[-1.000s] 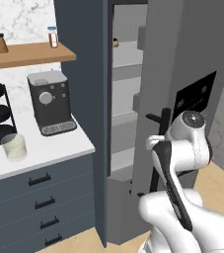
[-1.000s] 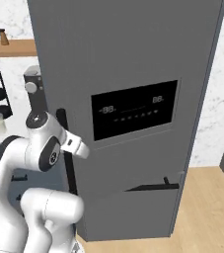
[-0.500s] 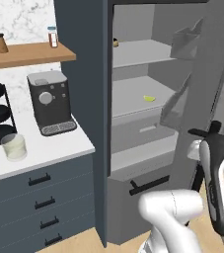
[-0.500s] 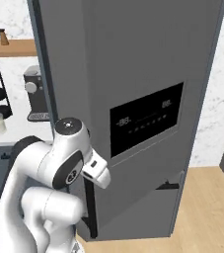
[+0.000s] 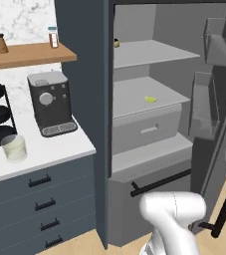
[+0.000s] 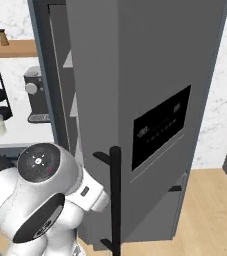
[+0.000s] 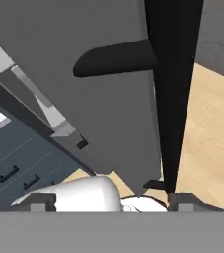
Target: Grab a lemon wedge from the fridge and one ice cube from the ice bowl, and put them in the glass of lemonade.
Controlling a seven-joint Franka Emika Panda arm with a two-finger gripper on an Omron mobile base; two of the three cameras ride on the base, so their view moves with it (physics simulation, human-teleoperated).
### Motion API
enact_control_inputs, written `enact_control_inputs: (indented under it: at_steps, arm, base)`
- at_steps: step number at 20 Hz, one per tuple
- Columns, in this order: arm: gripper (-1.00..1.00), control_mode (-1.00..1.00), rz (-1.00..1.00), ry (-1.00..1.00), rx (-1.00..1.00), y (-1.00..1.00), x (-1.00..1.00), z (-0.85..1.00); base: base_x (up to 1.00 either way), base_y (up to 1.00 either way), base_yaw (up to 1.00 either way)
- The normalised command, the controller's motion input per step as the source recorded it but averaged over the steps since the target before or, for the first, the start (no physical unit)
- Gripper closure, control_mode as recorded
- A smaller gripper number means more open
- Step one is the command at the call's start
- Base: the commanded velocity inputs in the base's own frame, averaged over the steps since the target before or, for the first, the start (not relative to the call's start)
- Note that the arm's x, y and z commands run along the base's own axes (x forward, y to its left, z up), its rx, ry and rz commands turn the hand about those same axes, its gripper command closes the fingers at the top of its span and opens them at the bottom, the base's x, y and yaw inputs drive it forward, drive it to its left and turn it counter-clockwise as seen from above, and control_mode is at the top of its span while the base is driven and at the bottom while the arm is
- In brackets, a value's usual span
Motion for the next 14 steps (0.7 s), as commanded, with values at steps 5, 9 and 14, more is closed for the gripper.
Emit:
enact_control_inputs:
  at_steps: [5, 9, 14]
  arm:
    - [-1.0, -1.0, 0.0, -0.16, -0.1, 0.32, -0.63, 1.0]
    - [-1.0, -1.0, -0.08, 0.05, -0.21, 0.76, 0.07, 0.97]
    - [-1.0, -1.0, -0.29, 0.31, -0.4, 0.21, 0.91, 0.17]
  base:
    - [0.0, 0.0, 0.0]
    - [0.0, 0.0, 0.0]
    - [0.0, 0.0, 0.0]
